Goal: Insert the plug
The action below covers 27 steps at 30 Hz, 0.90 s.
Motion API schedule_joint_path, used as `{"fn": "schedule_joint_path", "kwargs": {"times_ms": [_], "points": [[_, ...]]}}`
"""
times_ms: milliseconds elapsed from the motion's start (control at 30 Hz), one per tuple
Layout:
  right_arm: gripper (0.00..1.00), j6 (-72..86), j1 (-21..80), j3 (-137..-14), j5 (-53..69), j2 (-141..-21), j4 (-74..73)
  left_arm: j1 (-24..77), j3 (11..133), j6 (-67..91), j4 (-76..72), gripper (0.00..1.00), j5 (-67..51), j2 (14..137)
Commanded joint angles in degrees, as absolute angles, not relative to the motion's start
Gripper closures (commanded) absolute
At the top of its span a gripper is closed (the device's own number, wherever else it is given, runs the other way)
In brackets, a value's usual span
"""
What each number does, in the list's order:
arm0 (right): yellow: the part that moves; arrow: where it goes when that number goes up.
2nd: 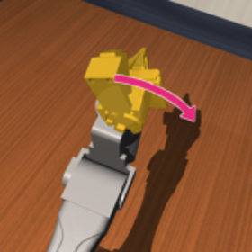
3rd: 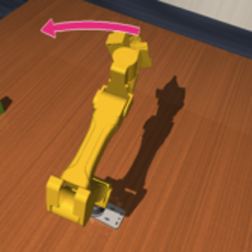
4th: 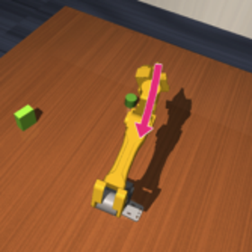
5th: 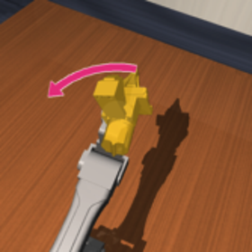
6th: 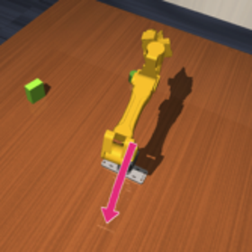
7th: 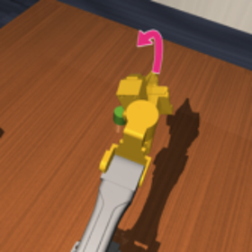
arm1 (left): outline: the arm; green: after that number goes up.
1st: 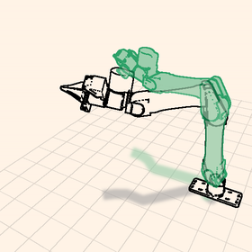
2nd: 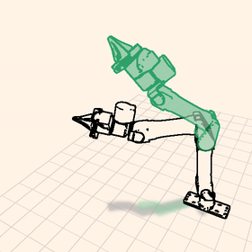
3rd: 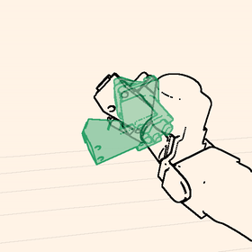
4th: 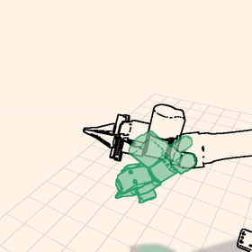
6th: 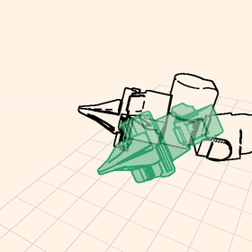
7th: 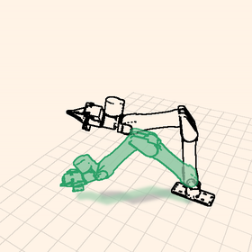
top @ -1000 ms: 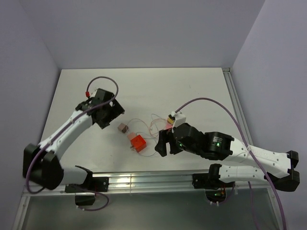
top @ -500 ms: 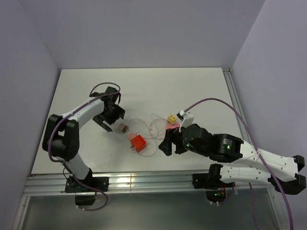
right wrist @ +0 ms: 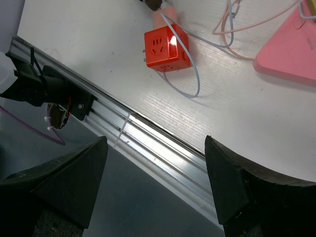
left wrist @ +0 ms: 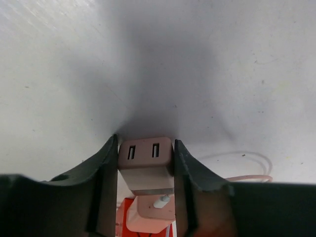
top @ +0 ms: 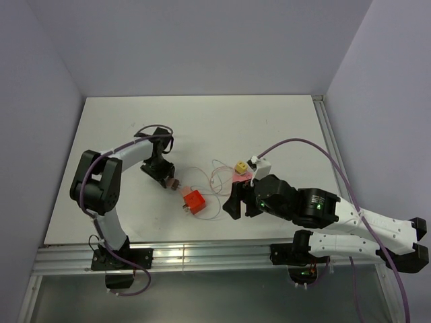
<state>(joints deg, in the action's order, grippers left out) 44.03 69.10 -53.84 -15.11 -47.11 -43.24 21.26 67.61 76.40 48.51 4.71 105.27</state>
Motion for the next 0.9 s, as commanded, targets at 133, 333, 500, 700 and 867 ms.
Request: {"fn": "schedule_joint_path", "kwargs": {"times_ms": [133, 333, 500, 700, 867], "points": [[0.14, 44.12, 68.91, -53.7, -15.91, -48.25, -41.84, 21.27, 61.62, 76.64, 41.04, 0.99, 2.99, 102.13], [0.14, 43.51, 68.91, -54.23, -15.65, -50.01, -41.14, 20.57, 63.89, 69.8, 45.52, 1.0, 13.17, 94.59], [0.15, 40.17, 68.91, -54.93, -13.01, -51.41, -36.84, 21.97, 60.92, 56.13, 39.84, 1.0, 14.7, 73.78], [0.18, 31.12, 67.77, -56.25, -5.99, -55.01, -23.68, 22.94, 53.18, 53.25, 29.61, 1.0, -8.33, 55.38], [0.18, 26.02, 67.24, -60.54, -3.33, -62.04, -14.51, 25.92, 49.31, 58.26, 29.71, 1.0, -13.27, 49.49]]}}
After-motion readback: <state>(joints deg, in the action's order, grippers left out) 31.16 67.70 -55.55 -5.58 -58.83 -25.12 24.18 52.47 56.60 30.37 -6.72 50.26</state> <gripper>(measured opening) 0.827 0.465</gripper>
